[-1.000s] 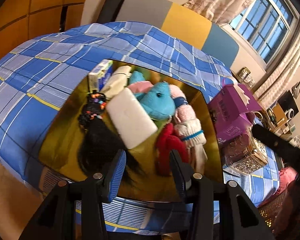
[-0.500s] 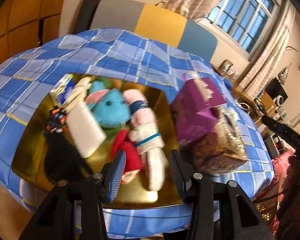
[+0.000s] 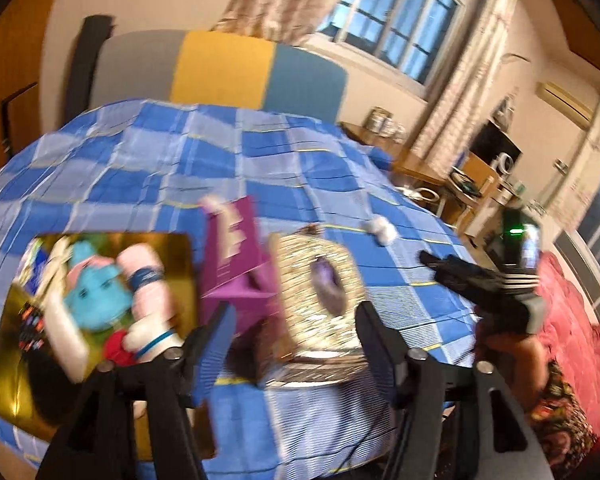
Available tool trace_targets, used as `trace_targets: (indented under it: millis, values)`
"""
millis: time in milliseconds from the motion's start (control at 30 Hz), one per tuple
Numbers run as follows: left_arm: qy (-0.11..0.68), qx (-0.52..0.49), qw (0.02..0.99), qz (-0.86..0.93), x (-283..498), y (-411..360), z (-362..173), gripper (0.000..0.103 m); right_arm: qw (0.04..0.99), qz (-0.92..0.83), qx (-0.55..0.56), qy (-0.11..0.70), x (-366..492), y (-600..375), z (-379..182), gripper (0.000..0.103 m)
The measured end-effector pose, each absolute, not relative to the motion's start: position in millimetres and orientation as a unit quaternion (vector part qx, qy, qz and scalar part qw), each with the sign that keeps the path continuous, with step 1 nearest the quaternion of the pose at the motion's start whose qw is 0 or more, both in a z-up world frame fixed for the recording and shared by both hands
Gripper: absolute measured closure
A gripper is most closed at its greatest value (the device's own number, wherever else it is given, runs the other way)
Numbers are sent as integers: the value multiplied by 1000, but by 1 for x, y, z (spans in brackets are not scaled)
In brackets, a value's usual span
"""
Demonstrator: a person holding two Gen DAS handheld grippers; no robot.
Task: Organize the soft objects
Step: 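Move both grippers away from the tray back over the bed, then grasp the brown scrunchie with the left gripper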
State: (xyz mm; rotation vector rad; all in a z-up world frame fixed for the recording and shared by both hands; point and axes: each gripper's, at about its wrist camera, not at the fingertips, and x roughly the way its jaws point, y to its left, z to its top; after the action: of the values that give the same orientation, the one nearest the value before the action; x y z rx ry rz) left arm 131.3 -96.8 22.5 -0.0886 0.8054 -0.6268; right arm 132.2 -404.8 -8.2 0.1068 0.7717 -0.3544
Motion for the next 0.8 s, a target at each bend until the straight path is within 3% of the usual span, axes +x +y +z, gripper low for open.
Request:
trace_targets:
  millis: [533, 800]
  values:
    - [448, 3, 827, -341, 206, -246, 51, 36, 890, -175, 113, 407, 158, -491, -76, 43]
    - [523, 36, 796, -303, 280, -318, 13, 35, 896, -157, 144, 390, 156, -494, -62, 40]
